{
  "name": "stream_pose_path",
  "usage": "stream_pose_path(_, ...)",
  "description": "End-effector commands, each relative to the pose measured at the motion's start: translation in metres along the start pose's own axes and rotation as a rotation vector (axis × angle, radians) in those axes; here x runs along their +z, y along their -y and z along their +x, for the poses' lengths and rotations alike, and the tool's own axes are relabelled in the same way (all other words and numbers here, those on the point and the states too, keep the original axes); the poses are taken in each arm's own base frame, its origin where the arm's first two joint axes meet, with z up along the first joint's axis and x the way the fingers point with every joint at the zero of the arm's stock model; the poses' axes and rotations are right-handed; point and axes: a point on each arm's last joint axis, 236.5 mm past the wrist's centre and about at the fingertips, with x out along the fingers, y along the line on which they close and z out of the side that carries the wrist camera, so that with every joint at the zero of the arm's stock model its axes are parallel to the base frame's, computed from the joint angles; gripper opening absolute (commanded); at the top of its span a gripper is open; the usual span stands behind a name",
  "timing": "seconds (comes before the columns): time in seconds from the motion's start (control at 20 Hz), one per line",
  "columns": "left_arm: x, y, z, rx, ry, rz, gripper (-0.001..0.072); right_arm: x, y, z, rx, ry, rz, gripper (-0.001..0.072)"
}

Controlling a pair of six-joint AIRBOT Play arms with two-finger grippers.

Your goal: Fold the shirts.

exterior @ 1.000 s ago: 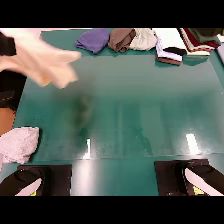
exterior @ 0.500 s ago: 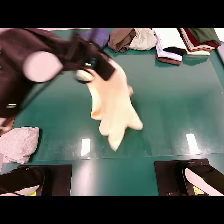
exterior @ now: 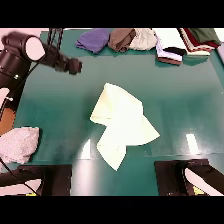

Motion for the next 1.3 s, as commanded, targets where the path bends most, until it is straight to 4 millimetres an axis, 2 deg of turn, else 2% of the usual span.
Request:
stream_pose_path(0.0,-0.081,-0.006,0.053,-0.140,-0.212,-0.214,0.0374,-0.002,0.000,0.001,0.003,-0.010,0.001,0.0015)
stream_pose_path(0.1,-0.123,0.013,0.079,-0.212,-0.280,-0.229,0.0374,-0.005,-0.001,0.002,0.008,-0.021,0.005,0.0015)
stream_pose_path(0.2,-0.151,0.030,0.097,-0.245,-0.298,-0.242,0.0375,-0.012,0.001,0.007,0.014,-0.049,0.013,0.0015)
stream_pose_path(0.35,-0.171,0.056,0.114,-0.267,-0.322,-0.220,0.0374,-0.028,0.006,0.018,0.024,-0.109,0.051,0.0015)
stream_pose_path(0.5,-0.183,0.081,0.123,-0.286,-0.342,-0.175,0.0373,-0.042,0.010,0.027,0.033,-0.163,0.069,0.0015)
stream_pose_path(0.6,-0.183,0.085,0.122,-0.287,-0.343,-0.151,0.0371,-0.056,0.010,0.029,0.046,-0.221,0.075,0.0015)
stream_pose_path(0.65,-0.180,0.082,0.120,-0.281,-0.346,-0.142,0.0272,-0.065,0.009,0.029,0.054,-0.257,0.078,0.0015)
stream_pose_path(0.7,-0.175,0.078,0.117,-0.274,-0.346,-0.131,0.0035,-0.078,0.008,0.030,0.066,-0.304,0.087,0.0015)
stream_pose_path(0.75,-0.167,0.071,0.113,-0.263,-0.343,-0.118,0.0027,-0.095,0.007,0.029,0.076,-0.356,0.104,0.0015)
stream_pose_path(0.85,-0.144,0.053,0.103,-0.230,-0.326,-0.086,0.0026,-0.150,0.020,0.023,0.046,-0.496,0.188,0.0014)
stream_pose_path(0.9,-0.133,0.044,0.097,-0.210,-0.314,-0.069,0.0026,-0.183,0.034,0.016,-0.001,-0.573,0.249,0.0015)
stream_pose_path(0.95,-0.122,0.037,0.091,-0.197,-0.302,-0.050,0.0026,-0.224,0.050,0.003,-0.063,-0.663,0.309,0.0015)
stream_pose_path(1.0,-0.114,0.033,0.087,-0.195,-0.289,-0.037,0.0026,-0.269,0.068,-0.014,-0.128,-0.760,0.368,0.0060)
stream_pose_path(1.05,-0.108,0.032,0.085,-0.195,-0.279,-0.038,0.0026,-0.309,0.079,-0.028,-0.174,-0.841,0.437,0.0331)
stream_pose_path(1.1,-0.104,0.032,0.084,-0.193,-0.269,-0.035,0.0026,-0.351,0.083,-0.041,-0.193,-0.911,0.537,0.0513)
stream_pose_path(1.2,-0.095,0.033,0.086,-0.197,-0.228,-0.044,0.0026,-0.421,0.075,-0.057,-0.195,-1.026,0.703,0.0472)
stream_pose_path(1.25,-0.090,0.032,0.088,-0.195,-0.205,-0.046,0.0026,-0.451,0.063,-0.058,-0.161,-1.069,0.745,0.0401)
